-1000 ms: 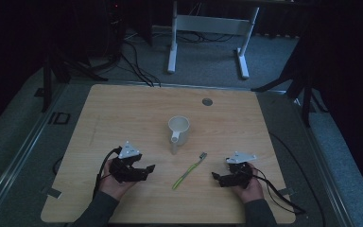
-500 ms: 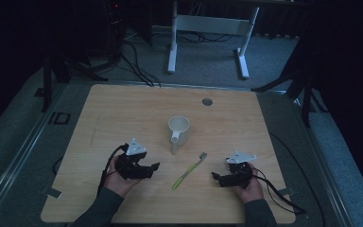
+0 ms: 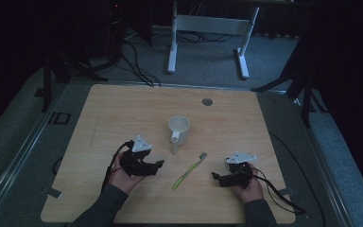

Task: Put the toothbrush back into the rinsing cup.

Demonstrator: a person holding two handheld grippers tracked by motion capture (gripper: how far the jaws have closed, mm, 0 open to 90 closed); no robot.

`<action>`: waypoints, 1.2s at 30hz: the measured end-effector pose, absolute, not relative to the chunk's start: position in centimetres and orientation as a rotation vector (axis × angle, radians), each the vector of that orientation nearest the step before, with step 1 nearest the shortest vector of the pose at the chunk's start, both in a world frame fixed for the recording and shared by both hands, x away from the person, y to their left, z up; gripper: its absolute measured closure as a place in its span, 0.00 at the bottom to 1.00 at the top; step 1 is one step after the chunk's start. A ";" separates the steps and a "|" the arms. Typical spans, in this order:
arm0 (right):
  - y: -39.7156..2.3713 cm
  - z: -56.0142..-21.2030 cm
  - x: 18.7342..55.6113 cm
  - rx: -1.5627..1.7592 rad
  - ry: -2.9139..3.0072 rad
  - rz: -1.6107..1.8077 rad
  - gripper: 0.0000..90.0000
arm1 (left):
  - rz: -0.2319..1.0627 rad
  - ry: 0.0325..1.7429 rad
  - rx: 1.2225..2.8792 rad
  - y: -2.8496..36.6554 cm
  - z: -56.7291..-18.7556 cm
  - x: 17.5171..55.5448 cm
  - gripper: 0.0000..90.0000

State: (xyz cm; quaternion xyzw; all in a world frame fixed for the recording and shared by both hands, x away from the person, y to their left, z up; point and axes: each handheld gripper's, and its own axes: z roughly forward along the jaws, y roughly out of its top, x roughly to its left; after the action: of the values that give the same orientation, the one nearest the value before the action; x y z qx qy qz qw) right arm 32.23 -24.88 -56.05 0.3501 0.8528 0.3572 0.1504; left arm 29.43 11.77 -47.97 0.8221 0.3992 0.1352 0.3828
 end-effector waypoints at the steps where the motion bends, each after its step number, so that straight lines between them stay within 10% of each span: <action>1: -24.9 -56.1 32.2 1.007 2.450 1.026 0.14 | 0.347 1.015 2.096 11.7 -47.9 29.5 0.37; 36: -24.9 -56.0 32.2 1.006 2.450 1.025 0.14 | 0.343 0.982 2.126 8.9 -46.9 31.0 0.38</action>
State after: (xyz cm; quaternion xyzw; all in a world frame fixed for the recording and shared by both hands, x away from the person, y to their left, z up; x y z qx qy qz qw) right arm 32.23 -24.88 -56.05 0.3502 0.8529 0.3570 0.1503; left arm 31.01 8.89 -46.90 0.8316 0.3842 0.1342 0.3778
